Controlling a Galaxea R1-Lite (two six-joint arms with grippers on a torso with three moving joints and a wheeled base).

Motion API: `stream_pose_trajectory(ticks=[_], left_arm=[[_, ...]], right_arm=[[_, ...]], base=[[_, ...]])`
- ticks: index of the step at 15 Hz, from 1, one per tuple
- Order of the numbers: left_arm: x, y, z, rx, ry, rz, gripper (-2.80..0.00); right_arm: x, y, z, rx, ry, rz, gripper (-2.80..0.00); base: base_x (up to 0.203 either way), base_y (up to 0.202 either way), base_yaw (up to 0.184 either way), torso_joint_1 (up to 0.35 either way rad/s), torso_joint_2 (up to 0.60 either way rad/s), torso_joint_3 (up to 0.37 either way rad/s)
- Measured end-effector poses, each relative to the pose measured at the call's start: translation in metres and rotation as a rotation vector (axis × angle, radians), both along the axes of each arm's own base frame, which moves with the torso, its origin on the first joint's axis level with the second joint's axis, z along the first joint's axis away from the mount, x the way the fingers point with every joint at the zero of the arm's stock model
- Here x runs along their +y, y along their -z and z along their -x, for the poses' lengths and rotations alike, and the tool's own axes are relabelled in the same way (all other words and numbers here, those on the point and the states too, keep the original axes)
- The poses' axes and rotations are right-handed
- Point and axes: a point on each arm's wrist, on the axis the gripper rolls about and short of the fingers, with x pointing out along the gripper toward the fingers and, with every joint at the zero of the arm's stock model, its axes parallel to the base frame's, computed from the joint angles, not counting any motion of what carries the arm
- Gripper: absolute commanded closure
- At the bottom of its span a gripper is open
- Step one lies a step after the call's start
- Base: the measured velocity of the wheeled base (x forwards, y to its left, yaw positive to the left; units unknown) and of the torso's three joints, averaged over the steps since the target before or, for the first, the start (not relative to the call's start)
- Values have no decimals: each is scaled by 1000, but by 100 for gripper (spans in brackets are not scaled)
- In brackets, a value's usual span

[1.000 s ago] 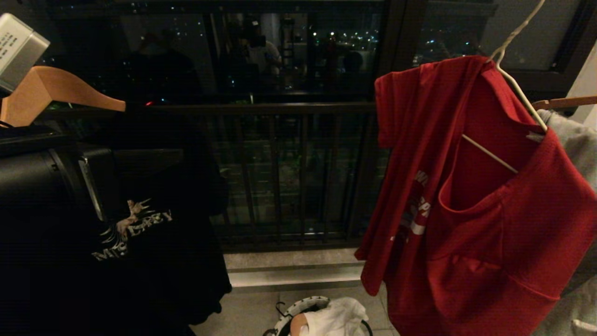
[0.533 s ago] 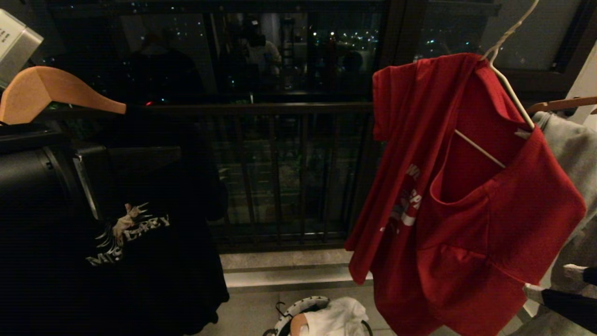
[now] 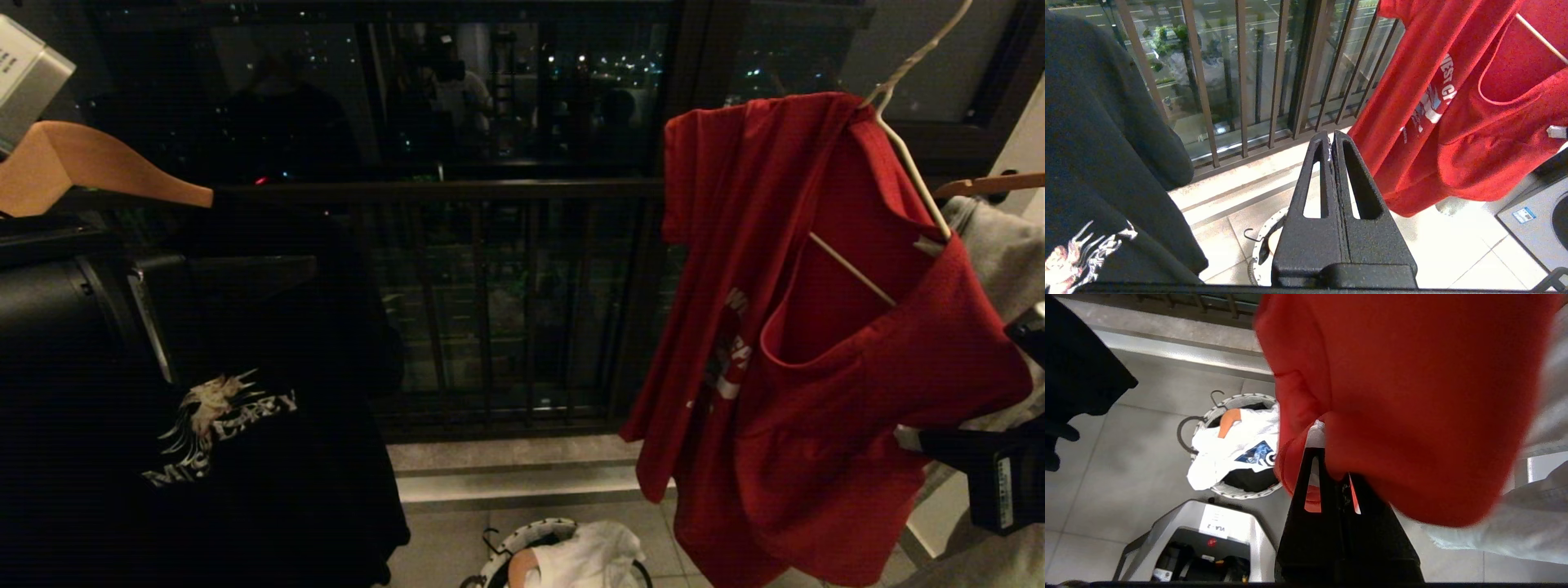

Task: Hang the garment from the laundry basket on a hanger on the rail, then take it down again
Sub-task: Take the clothes off the clothes rack

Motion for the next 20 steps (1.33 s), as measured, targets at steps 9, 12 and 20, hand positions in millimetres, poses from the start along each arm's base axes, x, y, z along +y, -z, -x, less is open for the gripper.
stream_pose_trajectory(ticks=[9, 12, 20], left_arm=[[1, -1, 1, -5, 0, 3, 0], [1, -1, 1, -4, 0, 3, 0], [1, -1, 1, -4, 0, 3, 0]], right_arm=[[-8, -27, 28, -166, 85, 5, 0], [-15, -38, 42, -241, 135, -5, 0], [-22, -57, 65, -365, 237, 0, 0]], base=[[0, 0, 0, 0, 0, 0], [0, 0, 0, 0, 0, 0], [0, 0, 0, 0, 0, 0]])
